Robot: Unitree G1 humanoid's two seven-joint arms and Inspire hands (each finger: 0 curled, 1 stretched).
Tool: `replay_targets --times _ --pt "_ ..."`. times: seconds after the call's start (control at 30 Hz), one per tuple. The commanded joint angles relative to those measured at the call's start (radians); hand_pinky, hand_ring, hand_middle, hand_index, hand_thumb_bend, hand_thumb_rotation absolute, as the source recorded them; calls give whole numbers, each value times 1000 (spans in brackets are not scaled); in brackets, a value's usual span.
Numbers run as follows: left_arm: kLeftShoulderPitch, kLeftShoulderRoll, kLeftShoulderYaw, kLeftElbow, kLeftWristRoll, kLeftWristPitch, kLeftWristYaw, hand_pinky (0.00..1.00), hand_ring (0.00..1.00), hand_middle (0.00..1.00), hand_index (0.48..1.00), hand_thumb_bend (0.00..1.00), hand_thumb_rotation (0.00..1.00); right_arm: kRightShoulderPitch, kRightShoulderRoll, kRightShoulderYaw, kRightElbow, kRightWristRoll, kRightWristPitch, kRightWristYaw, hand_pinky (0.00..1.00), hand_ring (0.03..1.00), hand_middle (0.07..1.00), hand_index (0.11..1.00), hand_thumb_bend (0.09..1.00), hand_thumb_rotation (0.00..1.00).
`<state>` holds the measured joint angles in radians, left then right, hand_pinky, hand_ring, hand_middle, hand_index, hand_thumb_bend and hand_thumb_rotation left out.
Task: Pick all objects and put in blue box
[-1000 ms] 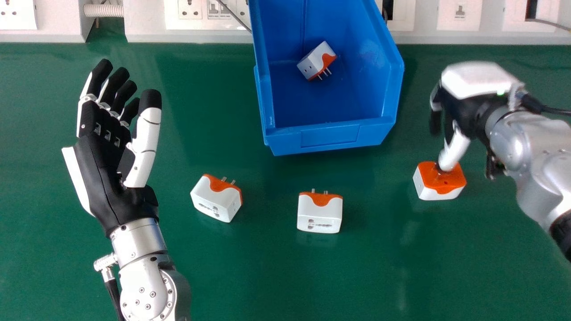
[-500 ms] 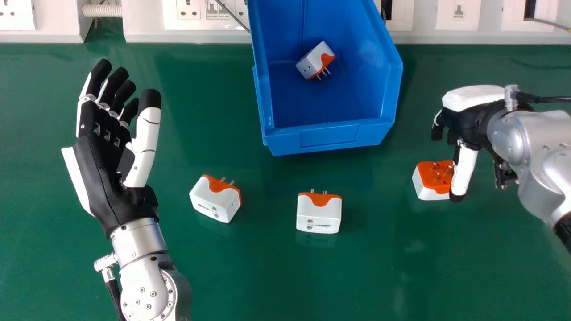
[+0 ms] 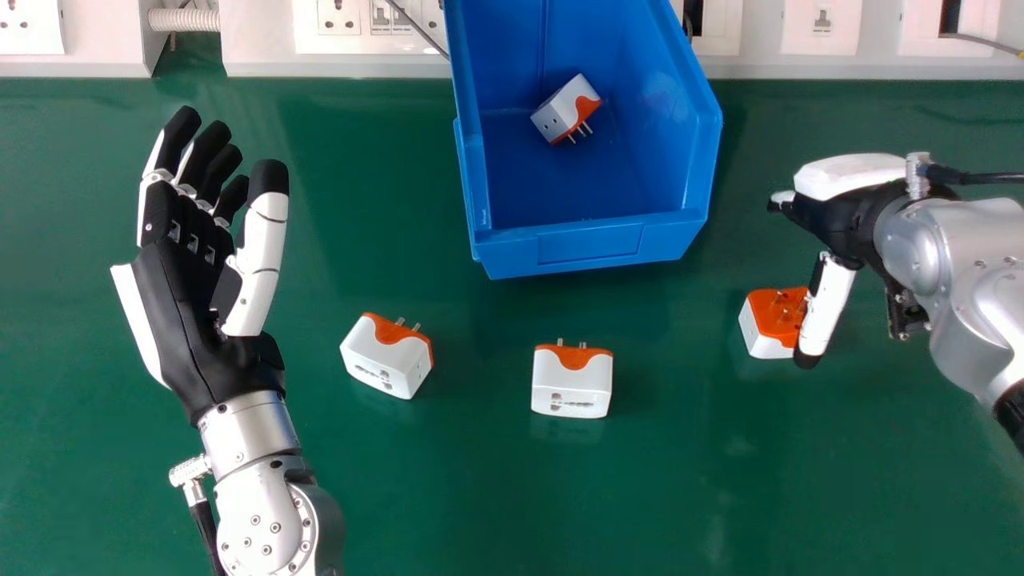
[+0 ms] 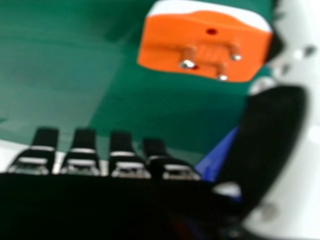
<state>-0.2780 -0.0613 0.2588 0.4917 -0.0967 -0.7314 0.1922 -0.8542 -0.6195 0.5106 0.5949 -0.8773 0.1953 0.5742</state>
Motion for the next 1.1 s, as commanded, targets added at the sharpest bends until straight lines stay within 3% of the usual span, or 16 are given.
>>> replay_targets --times 0.0,0.27,0.57,0.83,1.07 --pt "2 4 -6 -19 8 -15 -2 798 815 810 815 696 398 -41 -10 -2 15 -10 -13 -23 987 990 992 992 993 222" --pt "0 5 -5 -18 9 -17 -2 792 813 810 814 694 397 -11 4 30 76 -21 -68 -102 996 997 998 998 999 227" --pt "-2 3 -5 -25 12 -4 9 782 808 808 814 695 397 -27 70 124 420 -25 -242 -293 999 999 1000 1000 1000 227" --pt "-11 4 -5 -20 15 1 13 771 802 806 815 695 397 -55 89 200 551 -43 -345 -405 1000 1000 1000 1000 1000 236" --pt "-9 3 -7 -27 11 -3 9 768 799 805 814 697 399 -63 93 222 599 -45 -385 -463 1000 1000 1000 1000 1000 235"
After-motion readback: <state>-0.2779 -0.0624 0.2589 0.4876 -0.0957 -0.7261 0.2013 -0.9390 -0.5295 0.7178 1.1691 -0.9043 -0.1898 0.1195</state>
